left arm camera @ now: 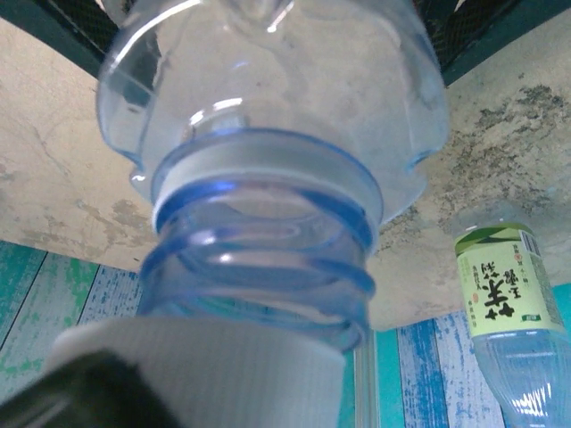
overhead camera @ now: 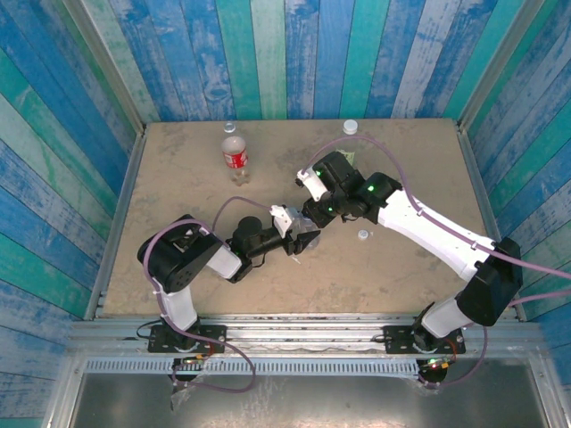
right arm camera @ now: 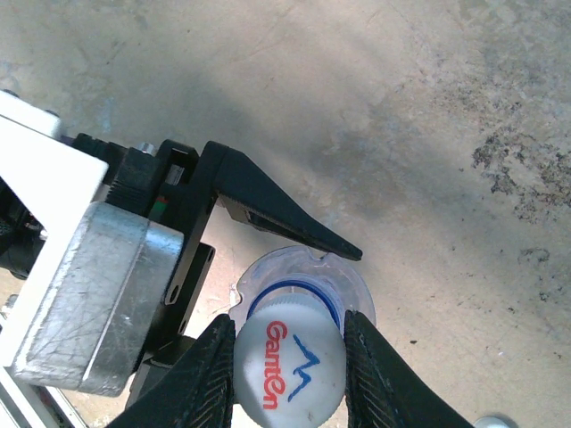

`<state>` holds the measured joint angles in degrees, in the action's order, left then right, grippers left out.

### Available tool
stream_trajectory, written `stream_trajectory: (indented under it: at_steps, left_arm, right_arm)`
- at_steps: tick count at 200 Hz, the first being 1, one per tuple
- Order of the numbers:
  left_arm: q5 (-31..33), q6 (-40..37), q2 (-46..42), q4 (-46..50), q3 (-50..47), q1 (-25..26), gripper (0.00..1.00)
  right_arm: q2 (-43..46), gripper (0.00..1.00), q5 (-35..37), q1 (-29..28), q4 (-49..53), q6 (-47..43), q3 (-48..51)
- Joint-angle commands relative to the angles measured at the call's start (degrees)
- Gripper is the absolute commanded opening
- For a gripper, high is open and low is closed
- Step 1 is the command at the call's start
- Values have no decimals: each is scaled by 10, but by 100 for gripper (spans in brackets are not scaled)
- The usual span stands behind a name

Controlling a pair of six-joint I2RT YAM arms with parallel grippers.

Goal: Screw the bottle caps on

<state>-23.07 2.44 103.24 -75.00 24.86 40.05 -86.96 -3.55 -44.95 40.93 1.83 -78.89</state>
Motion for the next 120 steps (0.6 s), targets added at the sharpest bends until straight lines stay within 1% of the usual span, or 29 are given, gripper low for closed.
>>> stream_trajectory:
  at_steps: [1, 15, 30, 50, 102, 120]
  left_arm:
    - [-4, 3, 21, -40, -12, -3, 72]
    - [-1, 5, 23, -54, -16, -3, 73]
    - [-4, 6, 28, -60, -15, -2, 71]
    - [-5, 11, 37, -73, -13, -2, 64]
    - [-9, 13, 46, -88, -16, -3, 52]
    - [-10, 9, 46, -82, -16, -2, 51]
  right_arm:
    - [4, 31, 6, -3, 10, 1, 10]
    - [4, 31, 7, -4, 10, 1, 9]
    - [5, 31, 7, -3, 10, 1, 9]
    - [4, 31, 10, -4, 10, 3, 9]
    - [6, 31, 5, -4, 13, 4, 1]
    - [6, 31, 3, -5, 17, 3, -4]
